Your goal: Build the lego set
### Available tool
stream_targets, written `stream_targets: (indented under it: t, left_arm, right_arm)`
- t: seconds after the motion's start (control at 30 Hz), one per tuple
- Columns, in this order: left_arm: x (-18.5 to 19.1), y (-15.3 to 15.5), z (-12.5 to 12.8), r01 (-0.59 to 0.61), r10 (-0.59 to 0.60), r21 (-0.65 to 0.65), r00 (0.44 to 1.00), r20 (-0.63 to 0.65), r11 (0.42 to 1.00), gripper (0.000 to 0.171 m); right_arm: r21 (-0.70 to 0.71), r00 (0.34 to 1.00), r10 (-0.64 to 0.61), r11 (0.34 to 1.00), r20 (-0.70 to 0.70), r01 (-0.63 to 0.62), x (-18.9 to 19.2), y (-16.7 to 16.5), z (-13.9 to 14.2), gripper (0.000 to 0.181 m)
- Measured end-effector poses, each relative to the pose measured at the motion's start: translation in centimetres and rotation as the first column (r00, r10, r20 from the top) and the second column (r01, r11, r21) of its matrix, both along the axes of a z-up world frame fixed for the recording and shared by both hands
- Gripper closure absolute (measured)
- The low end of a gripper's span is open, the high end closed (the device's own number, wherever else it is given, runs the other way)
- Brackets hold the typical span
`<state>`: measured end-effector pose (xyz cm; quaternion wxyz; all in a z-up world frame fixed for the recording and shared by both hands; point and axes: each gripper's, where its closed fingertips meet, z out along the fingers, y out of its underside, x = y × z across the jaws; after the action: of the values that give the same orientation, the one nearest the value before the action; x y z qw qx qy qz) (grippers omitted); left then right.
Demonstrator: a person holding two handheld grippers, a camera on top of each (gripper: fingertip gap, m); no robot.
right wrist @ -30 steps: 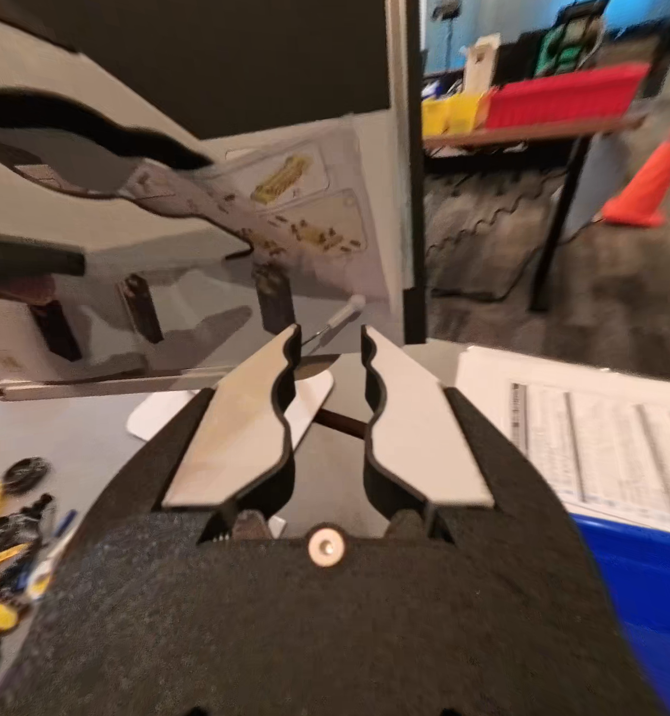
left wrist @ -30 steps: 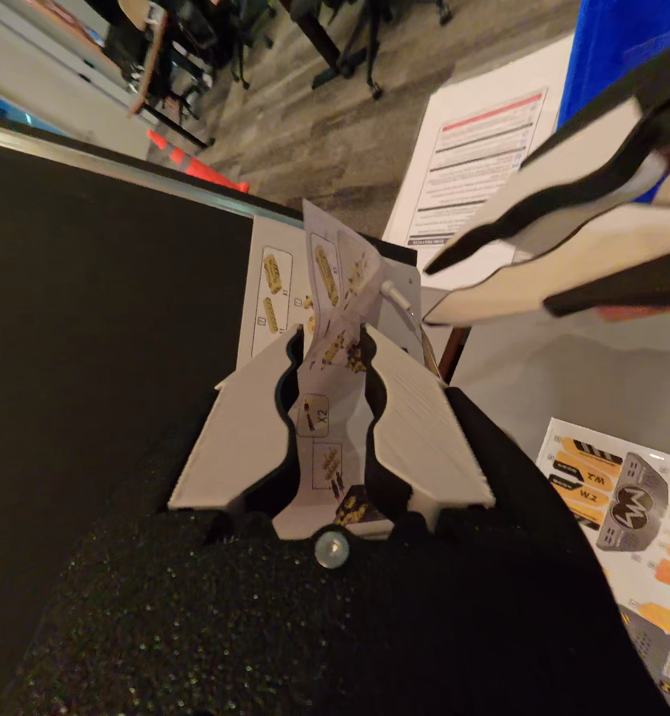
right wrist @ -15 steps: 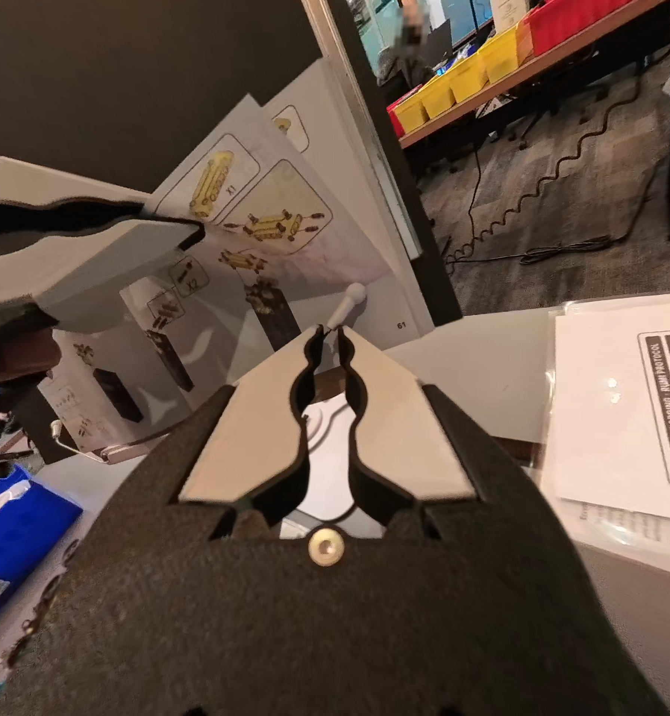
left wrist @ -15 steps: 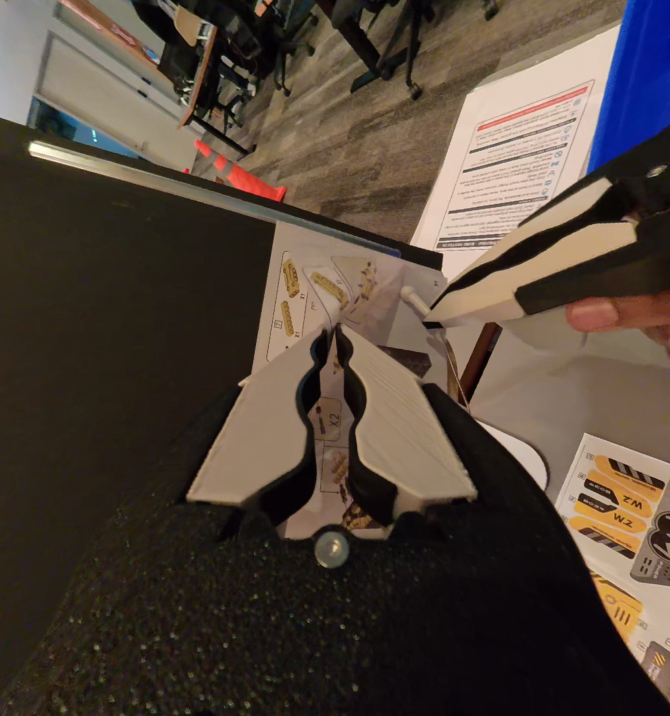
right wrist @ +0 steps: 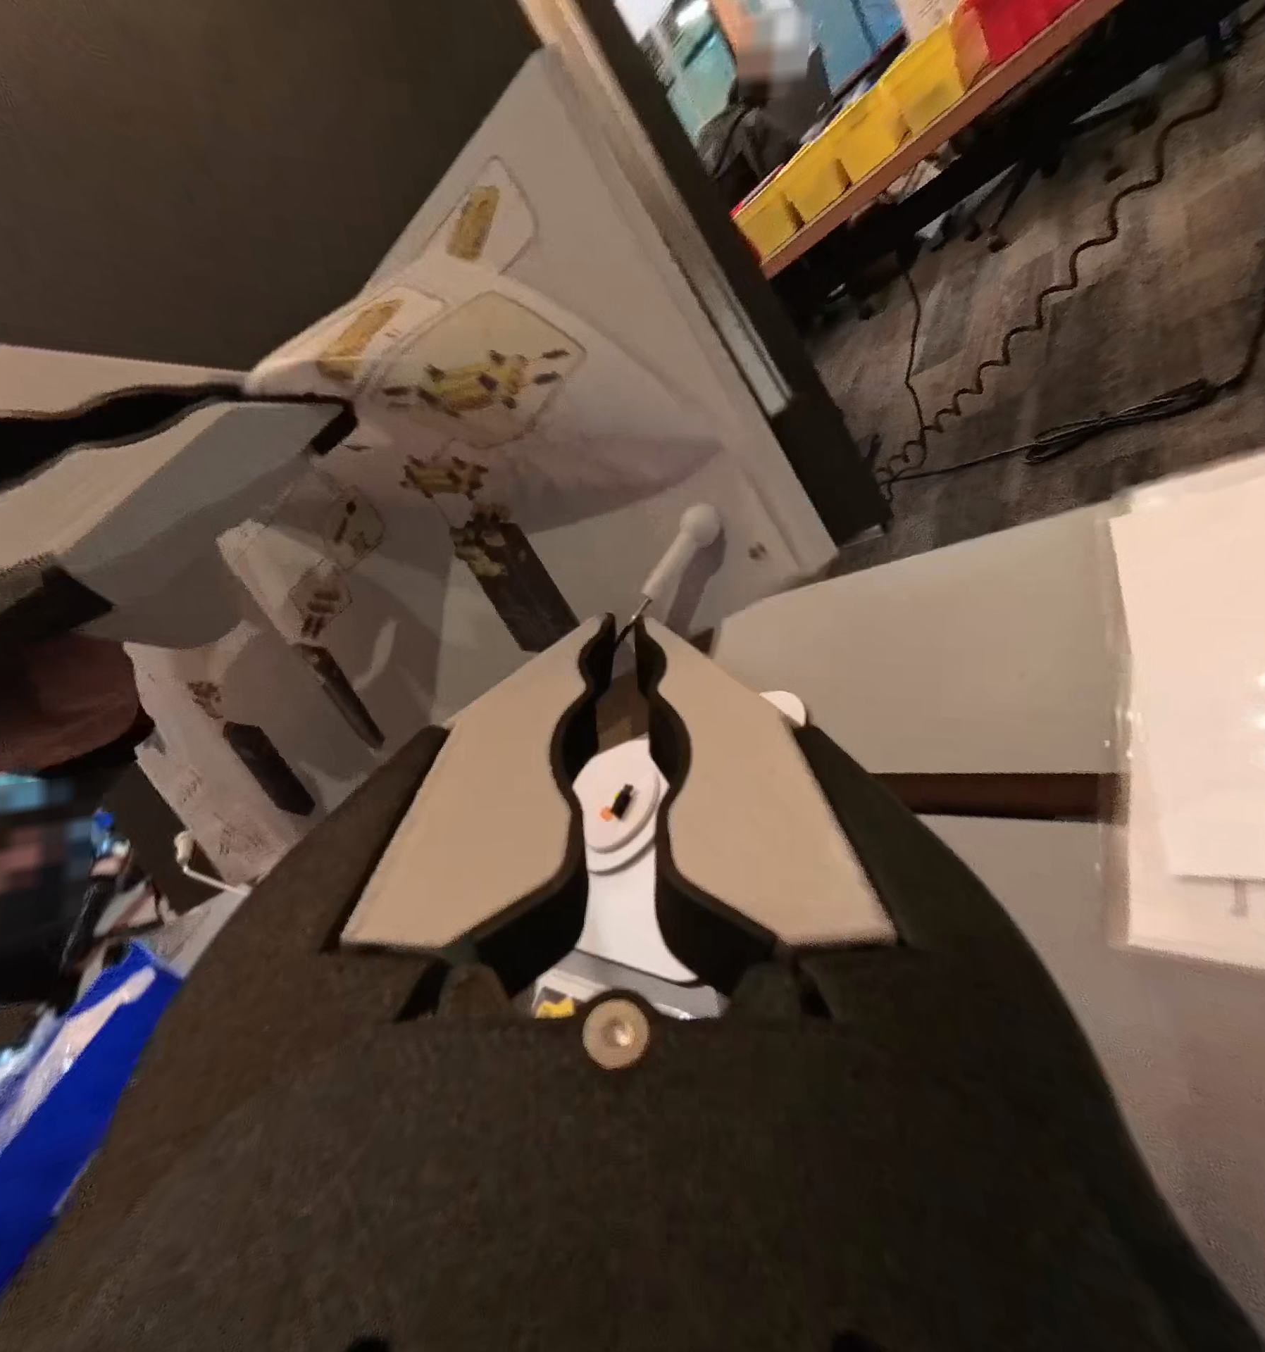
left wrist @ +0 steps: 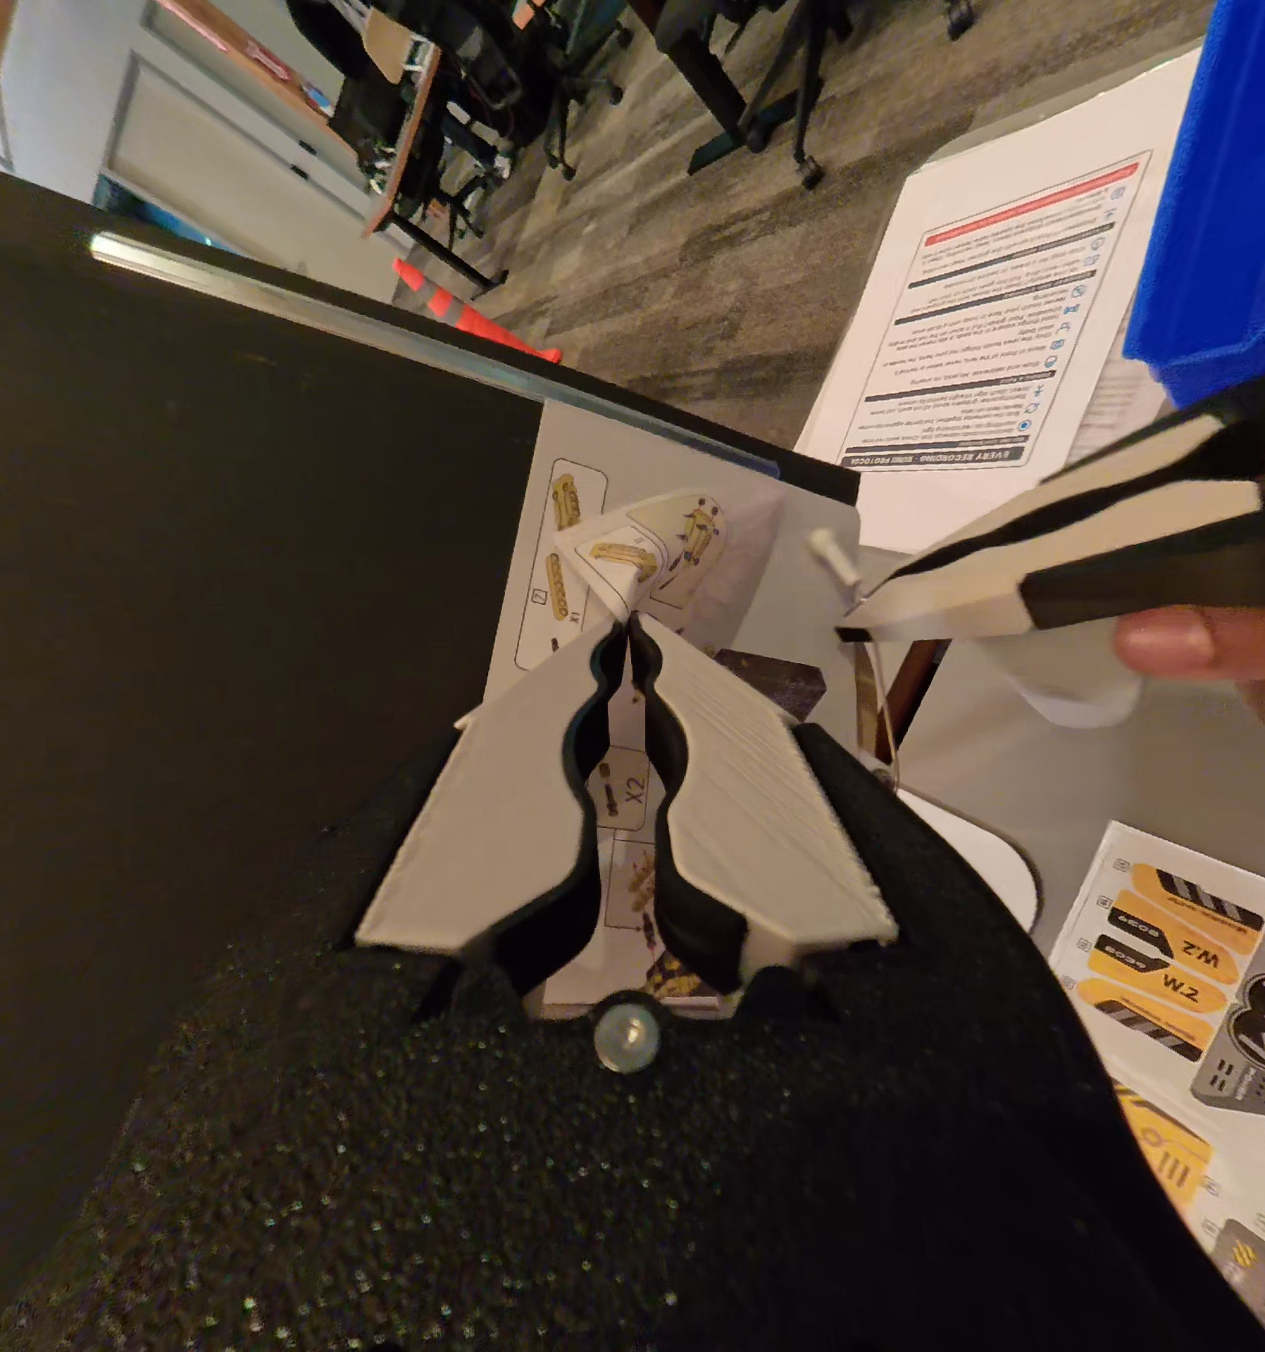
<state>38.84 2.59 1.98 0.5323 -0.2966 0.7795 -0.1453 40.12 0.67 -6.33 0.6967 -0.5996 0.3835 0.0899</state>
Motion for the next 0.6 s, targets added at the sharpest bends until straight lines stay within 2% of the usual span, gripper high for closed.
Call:
stream_targets:
  t: [0.1, 0.27, 0.4, 0.6]
  left_arm:
    - [-0.2, 0.3, 0.3, -0.005, 0.005, -0.015, 1.000, 0.016, 1.000, 0.171]
    - [-1.3, 0.0, 1.2, 0.041, -0.038, -0.093, 0.998, 0.040, 0.995, 0.171]
    - [-3.5, 0.1, 2.1, 0.103, -0.097, -0.096, 0.993, 0.068, 0.990, 0.168]
    - [-8.1, 2.2, 4.1, 0.101, -0.083, -0.125, 0.986, 0.141, 0.987, 0.167]
  right_arm:
    - [0.031, 0.998, -0.063, 0.997, -0.027, 0.064, -0.1, -0.5, -0.9, 0.176]
    - [0.054, 0.993, -0.113, 0.992, -0.025, 0.114, -0.3, -0.6, -0.8, 0.176]
    - [0.047, 0.995, -0.103, 0.994, -0.003, 0.103, -0.4, -0.6, -0.7, 0.176]
    - [-0.011, 0.990, -0.114, 0.993, 0.077, 0.115, -0.4, -0.5, -0.6, 0.174]
